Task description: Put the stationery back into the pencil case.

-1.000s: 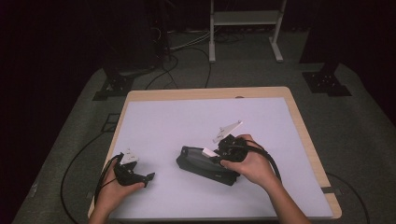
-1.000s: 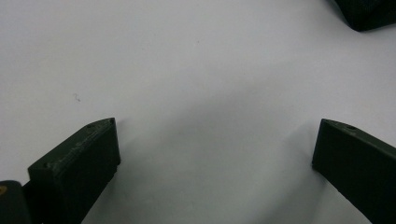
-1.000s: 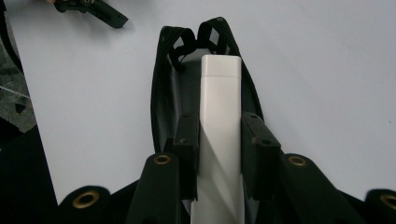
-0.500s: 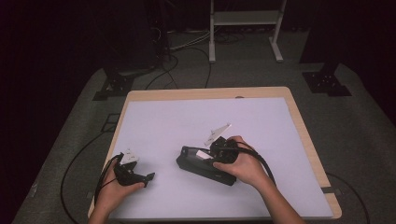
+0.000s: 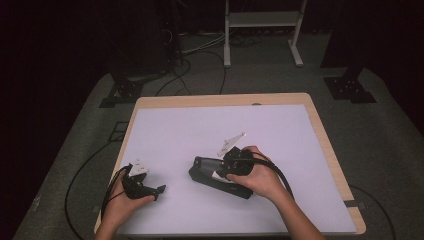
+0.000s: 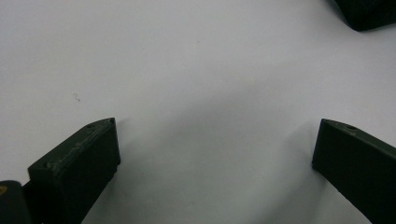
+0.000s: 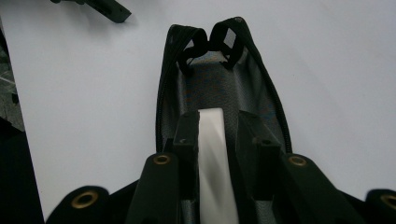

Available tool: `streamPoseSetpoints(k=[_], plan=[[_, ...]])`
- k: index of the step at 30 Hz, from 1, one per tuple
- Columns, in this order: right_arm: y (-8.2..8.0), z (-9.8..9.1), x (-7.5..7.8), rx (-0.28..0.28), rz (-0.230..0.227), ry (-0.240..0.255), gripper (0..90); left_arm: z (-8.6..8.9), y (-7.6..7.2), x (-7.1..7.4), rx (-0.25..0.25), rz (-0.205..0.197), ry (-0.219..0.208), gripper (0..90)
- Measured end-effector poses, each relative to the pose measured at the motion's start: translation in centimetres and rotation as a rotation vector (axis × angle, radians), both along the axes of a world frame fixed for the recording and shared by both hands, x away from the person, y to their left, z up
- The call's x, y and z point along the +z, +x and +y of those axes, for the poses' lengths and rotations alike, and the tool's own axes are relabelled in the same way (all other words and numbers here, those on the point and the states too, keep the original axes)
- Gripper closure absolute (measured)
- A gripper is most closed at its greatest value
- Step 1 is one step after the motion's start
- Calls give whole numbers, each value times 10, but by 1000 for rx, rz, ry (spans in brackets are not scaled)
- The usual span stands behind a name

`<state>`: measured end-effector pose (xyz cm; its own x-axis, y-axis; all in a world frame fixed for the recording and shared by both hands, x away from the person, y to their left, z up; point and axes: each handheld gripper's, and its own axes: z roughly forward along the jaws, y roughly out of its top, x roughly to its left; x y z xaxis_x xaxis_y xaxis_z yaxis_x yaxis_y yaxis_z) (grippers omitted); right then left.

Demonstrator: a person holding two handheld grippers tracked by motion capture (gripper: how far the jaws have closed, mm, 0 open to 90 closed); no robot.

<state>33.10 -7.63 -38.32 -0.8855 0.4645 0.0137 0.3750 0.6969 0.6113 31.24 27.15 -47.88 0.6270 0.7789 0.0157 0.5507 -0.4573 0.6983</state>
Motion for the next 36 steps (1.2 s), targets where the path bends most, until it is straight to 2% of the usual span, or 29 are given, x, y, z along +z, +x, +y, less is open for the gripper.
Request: streamPoseSetpoints(k=[11,20,25,30,36], plan=[[-2,-16,9,-22,-10,6,697,0,0,0,0,0,0,0],[-2,-42,14,-95,-16,34,685,0,0,0,1,-2,0,0],[0,-59,12,-125,-29,44,631,0,0,0,1,-3,-1,0],[1,-76,9,-160,-21,46,533,0,0,-1,5,-5,-7,0],[1,-93,2,-199,-35,50,439,0,0,0,4,-5,-5,0]])
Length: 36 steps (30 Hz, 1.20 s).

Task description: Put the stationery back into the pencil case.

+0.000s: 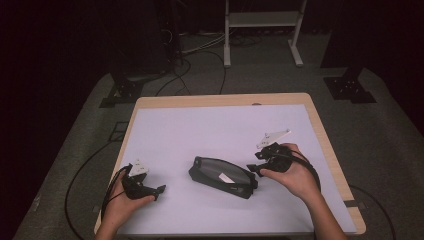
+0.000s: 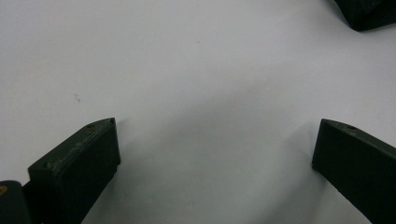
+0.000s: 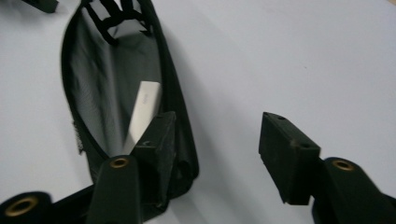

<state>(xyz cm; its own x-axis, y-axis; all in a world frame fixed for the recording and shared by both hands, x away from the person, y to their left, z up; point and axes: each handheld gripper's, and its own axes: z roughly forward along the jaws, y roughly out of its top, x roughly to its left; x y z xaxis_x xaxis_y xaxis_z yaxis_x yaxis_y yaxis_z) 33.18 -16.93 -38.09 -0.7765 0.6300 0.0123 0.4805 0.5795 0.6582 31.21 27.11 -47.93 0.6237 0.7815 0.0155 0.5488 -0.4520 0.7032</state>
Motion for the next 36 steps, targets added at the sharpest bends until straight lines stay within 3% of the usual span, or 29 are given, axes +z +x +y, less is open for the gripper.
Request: streamPoseSetpoints(k=[8,14,22,36], plan=[[4,-29,-11,-64,-13,17,389,0,0,0,0,0,-1,0],[4,-49,-21,-104,-19,3,362,0,0,0,0,0,0,0],[3,-76,-39,-176,-1,-8,341,0,0,0,0,0,0,0],[-3,-105,-61,-249,6,-14,303,0,0,0,0,-1,0,0]])
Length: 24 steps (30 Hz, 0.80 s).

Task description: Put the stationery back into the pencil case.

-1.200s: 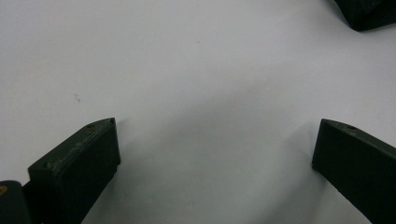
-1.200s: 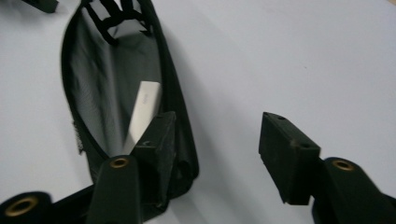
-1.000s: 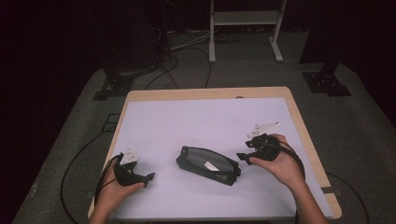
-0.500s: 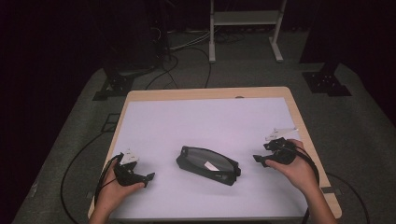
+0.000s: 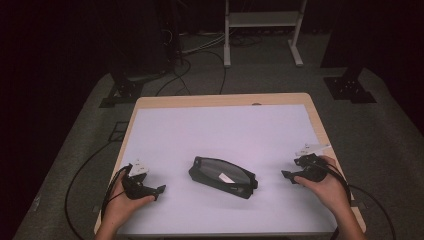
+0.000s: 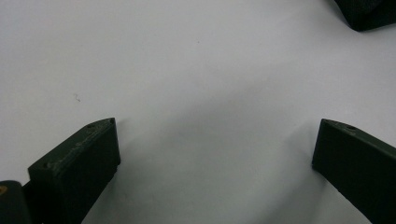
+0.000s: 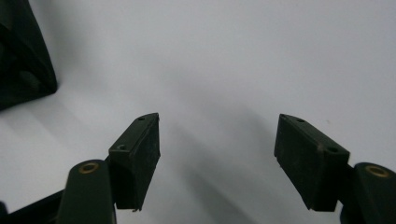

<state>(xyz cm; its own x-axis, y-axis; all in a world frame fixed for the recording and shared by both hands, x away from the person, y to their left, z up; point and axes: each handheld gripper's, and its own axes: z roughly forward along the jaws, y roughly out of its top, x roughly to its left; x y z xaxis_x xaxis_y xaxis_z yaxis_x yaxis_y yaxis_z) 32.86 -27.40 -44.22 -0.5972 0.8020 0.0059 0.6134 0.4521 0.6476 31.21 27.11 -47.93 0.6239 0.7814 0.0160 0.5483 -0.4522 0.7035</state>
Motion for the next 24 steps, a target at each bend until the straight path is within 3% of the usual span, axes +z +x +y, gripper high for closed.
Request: streamPoseSetpoints(k=[20,24], plan=[[-12,-18,-23,-61,-68,6,248,0,0,0,0,0,0,0],[-12,-17,-29,-54,-64,-20,240,0,0,0,0,0,0,0]])
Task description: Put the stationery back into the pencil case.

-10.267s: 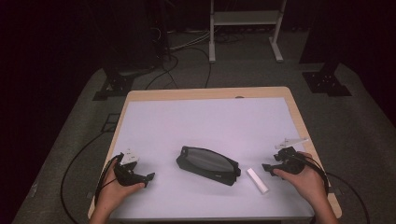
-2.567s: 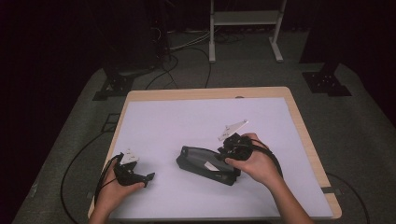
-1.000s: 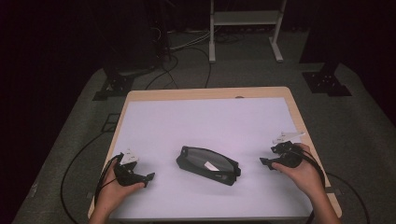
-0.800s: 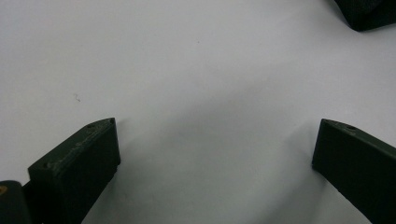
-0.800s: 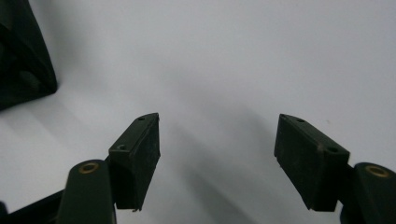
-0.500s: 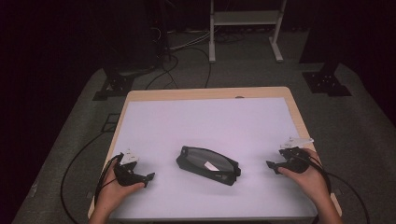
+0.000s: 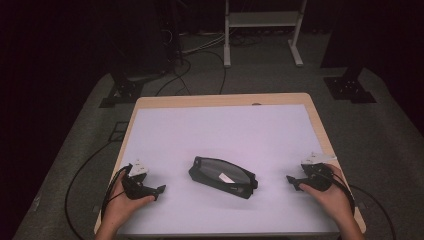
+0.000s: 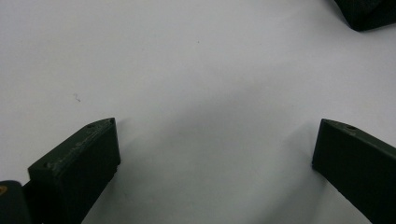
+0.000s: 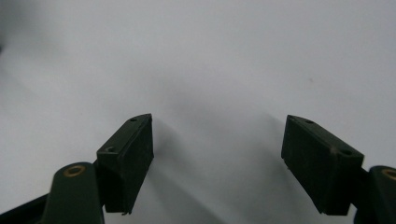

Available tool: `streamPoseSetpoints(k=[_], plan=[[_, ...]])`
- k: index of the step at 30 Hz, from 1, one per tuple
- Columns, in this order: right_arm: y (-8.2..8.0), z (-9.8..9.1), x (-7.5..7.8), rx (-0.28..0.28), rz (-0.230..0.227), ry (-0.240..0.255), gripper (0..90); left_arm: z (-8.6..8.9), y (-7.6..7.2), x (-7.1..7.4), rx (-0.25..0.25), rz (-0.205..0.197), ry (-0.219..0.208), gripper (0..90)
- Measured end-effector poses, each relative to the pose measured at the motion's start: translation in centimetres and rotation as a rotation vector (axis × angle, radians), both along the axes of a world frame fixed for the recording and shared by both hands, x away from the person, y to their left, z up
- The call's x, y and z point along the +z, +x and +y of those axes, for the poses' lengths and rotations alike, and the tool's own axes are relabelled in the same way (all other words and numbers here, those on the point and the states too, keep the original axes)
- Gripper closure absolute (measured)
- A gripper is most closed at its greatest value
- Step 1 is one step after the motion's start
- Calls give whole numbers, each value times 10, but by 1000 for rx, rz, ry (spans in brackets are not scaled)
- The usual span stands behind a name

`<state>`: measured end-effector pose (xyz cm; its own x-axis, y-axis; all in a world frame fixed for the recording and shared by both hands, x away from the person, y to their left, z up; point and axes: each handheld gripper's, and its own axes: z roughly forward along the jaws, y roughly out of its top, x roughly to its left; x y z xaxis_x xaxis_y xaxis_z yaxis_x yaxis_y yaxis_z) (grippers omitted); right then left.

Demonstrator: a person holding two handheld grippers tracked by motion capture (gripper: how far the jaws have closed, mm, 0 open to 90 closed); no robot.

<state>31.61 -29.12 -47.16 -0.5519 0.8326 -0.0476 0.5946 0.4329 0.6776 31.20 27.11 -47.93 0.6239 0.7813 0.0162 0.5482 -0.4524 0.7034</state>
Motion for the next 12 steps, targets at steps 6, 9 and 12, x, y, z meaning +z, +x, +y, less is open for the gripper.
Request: streamPoseSetpoints(k=[6,9,12], plan=[[-1,-4,-5,-18,5,48,235,0,0,0,0,0,0,0],[-3,-6,-7,-20,-11,70,234,0,0,0,0,0,0,0],[-5,-7,-10,-25,-31,88,232,0,0,0,0,0,0,0]])
